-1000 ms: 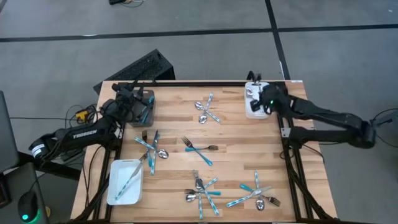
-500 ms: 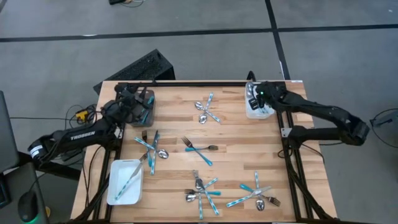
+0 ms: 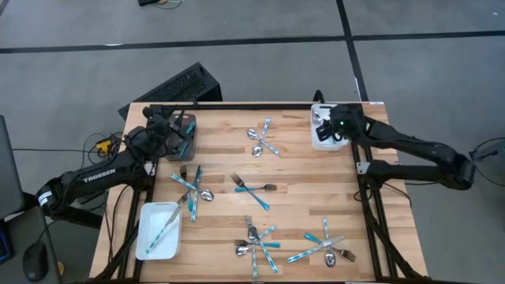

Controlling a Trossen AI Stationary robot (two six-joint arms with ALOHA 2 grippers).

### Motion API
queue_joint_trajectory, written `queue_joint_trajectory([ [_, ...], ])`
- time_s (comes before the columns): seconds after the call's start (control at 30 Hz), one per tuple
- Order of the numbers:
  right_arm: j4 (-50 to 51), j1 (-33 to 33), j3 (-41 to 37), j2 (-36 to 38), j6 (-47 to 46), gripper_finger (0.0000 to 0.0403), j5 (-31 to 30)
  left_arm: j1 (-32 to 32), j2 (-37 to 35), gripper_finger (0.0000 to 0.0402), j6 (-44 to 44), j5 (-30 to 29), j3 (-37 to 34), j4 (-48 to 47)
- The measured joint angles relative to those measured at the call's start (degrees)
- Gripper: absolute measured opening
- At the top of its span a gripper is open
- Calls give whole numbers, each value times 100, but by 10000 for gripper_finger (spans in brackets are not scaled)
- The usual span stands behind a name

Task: Sort silverware by color (type)
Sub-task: Put the blue fork into the black bin

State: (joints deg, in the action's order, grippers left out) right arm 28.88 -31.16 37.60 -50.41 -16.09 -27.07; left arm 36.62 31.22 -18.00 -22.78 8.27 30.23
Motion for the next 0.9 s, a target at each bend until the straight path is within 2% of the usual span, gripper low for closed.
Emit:
queue_joint_trajectory([
  [0.07, -148, 156, 0, 58, -8, 217, 564, 0, -16, 132, 131, 89, 0, 29],
  [0.17, -473, 519, -47, 49, -42, 216, 1354, 0, -9, 132, 1088, 642, 0, -11],
  [0.33, -1346, 1495, -606, -257, -412, 216, 1501, -40, 111, 132, 2053, 2458, 0, -460],
  [0.4, -1743, 1947, -840, -404, -783, 216, 1485, -188, 138, 132, 2300, 2777, 0, -631],
  [0.5, -2305, 2758, -1147, -644, -1436, 216, 1106, -607, 138, 132, 2571, 2809, 0, -683],
  [0.63, -2914, 3863, -1202, -1107, -2127, 216, 218, -1510, 196, 128, 2627, 2575, 0, -538],
  [0.77, -3607, 4854, -1202, -1526, -2636, 215, -273, -2767, 493, 114, 2849, 2019, 0, -305],
  [0.9, -3405, 5794, -984, -1860, -3401, 204, -756, -4274, 1029, 100, 3079, 1374, 0, 65],
])
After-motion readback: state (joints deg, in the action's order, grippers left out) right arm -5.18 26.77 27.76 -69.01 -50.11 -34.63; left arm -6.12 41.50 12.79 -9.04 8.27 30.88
